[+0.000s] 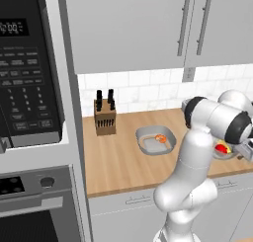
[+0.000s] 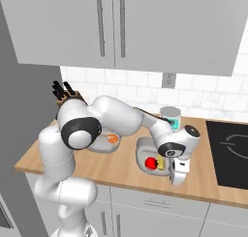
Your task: Take the meat container that has the shrimp and place it on the second highest rack of the freezer. Then take the vegetable container that has the lemon wedge and tomato and place it on the highest rack of the freezer.
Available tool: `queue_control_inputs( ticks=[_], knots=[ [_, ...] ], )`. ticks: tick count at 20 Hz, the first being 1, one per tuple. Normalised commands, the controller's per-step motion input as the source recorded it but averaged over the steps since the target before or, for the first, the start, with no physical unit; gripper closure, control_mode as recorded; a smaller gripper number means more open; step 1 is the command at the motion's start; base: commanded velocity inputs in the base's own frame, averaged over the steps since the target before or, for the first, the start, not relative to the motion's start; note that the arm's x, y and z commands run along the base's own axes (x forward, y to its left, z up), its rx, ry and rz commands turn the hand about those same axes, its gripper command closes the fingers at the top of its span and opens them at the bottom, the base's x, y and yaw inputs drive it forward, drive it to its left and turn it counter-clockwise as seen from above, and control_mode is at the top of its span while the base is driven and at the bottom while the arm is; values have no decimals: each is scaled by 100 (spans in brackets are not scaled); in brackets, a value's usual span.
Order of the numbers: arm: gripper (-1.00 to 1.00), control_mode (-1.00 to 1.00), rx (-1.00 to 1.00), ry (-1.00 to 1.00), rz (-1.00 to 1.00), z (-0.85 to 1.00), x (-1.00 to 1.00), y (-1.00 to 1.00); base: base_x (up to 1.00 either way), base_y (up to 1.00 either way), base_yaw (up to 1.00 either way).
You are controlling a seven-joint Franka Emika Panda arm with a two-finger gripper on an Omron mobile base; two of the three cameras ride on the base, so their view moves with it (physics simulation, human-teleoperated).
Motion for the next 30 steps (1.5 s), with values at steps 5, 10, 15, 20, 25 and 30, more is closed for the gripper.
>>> queue_control_inputs(
  ticks=[5,10,15,20,25,30],
  knots=[
    [100,-100,0,0,0,36,2,31,0,0,0],
    [100,-100,-9,0,0,65,-1,66,0,0,0],
    [100,-100,-16,-4,0,75,-35,79,0,0,0],
    [100,-100,-24,-18,0,51,-59,76,0,0,0],
    [100,-100,-16,-30,0,8,-100,50,0,0,0],
    [100,-100,-20,-49,2,42,-100,75,0,0,0]
  ],
)
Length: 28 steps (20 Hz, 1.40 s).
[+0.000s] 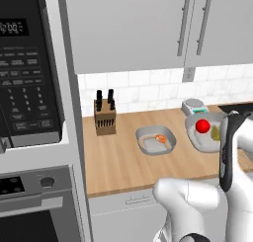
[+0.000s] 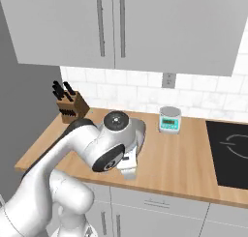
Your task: Take the meat container that has the shrimp and place it on the second highest rack of the freezer. Then take the vegetable container that has the lemon wedge and tomato and place it on the highest rack of the freezer.
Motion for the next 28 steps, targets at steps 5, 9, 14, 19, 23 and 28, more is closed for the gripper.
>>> queue_control_inputs(
  ticks=[5,9,14,19,23,28],
  knots=[
    [100,100,0,0,0,0,0,0,-100,99,18],
    [100,100,0,0,0,0,0,0,-100,97,31],
    [100,100,0,0,0,0,0,0,-56,100,42],
    [100,100,0,0,0,0,0,0,17,100,36],
    [100,100,0,0,0,0,0,0,42,100,25],
    [100,100,0,0,0,0,0,0,8,100,22]
  ],
)
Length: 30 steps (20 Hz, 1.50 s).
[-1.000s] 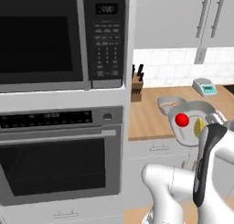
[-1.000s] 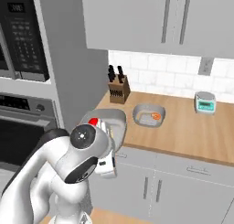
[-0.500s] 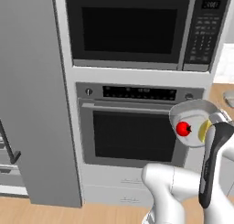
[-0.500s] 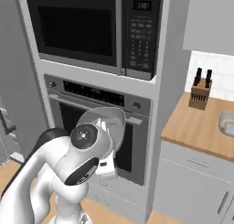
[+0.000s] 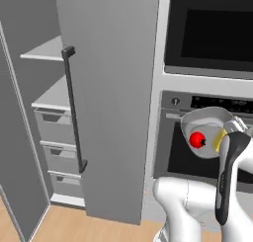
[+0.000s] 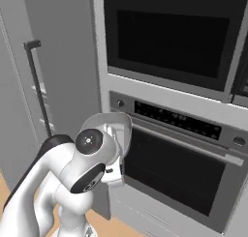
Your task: Take the meat container that has the shrimp and place it on the second highest rack of the freezer. Then take the vegetable container that has the lemon wedge and tomato and place it on the highest rack of the freezer.
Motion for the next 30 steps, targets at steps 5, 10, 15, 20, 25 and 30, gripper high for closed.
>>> queue_control_inputs(
  ticks=[5,10,15,20,25,30],
  knots=[
    [100,100,0,0,0,0,0,0,30,100,16],
    [100,100,0,0,0,0,0,0,8,100,11],
    [100,100,0,0,0,0,0,0,-32,100,5],
    [100,100,0,0,0,0,0,0,20,100,2],
    [100,100,0,0,0,0,0,0,84,81,-2],
    [100,100,0,0,0,0,0,0,15,-13,-7]
  ],
)
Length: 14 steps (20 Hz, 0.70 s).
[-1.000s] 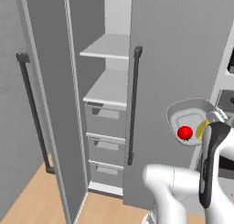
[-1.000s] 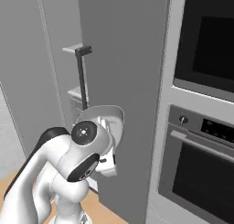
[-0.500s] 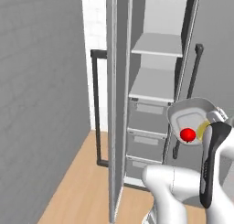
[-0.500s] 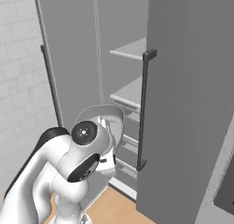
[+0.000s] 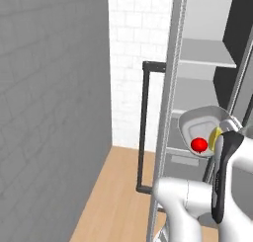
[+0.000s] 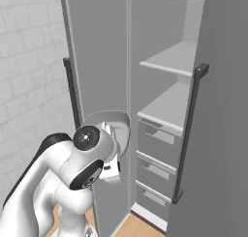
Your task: Take the meat container that has the shrimp and place it on the second highest rack of the freezer. Then take the vegetable container that has the lemon wedge and tomato and place it on the highest rack of the freezer.
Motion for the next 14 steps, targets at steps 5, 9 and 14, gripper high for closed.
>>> queue_control_inputs(
  ticks=[5,9,14],
  knots=[
    [100,100,0,0,0,0,0,0,-93,-67,5],
    [100,100,0,0,0,0,0,0,23,-50,0],
    [100,100,0,0,0,0,0,0,77,8,-2]
  ],
)
